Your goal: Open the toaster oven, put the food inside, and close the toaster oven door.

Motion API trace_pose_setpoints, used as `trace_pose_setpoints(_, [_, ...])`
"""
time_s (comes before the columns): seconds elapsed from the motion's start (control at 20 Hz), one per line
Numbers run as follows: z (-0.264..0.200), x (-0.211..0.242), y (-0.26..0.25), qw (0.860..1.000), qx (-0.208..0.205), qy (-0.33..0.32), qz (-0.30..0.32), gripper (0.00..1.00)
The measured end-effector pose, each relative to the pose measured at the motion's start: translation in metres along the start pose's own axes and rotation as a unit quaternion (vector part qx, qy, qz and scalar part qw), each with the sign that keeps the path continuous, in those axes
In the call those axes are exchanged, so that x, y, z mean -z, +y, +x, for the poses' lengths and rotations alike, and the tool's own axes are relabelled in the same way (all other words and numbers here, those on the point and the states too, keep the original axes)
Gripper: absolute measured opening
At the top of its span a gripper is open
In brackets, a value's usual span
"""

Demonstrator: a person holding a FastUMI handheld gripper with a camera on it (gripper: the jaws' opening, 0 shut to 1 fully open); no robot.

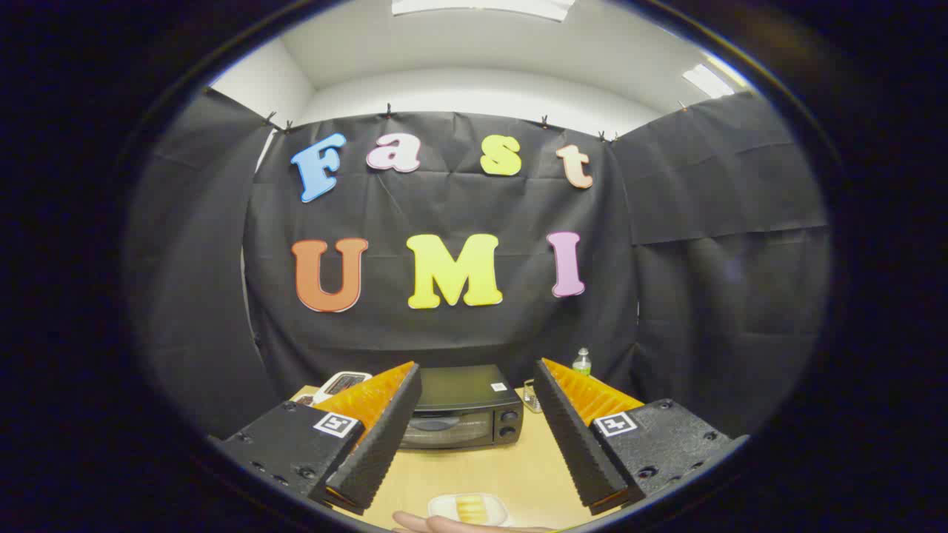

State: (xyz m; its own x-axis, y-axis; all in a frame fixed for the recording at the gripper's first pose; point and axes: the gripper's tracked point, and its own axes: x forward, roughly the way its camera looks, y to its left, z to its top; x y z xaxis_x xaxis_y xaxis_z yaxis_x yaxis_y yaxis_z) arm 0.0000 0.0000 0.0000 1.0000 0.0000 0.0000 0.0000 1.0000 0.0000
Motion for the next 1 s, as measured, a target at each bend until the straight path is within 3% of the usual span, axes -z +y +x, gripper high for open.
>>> trace_pose_setpoints(0.45, [-0.002, 0.011, 0.010, 1.000, -0.005, 0.004, -0.021, 1.00])
trace_pose_setpoints(1.0, [0.003, 0.007, 0.002, 1.000, -0.008, -0.005, -0.003, 1.00])
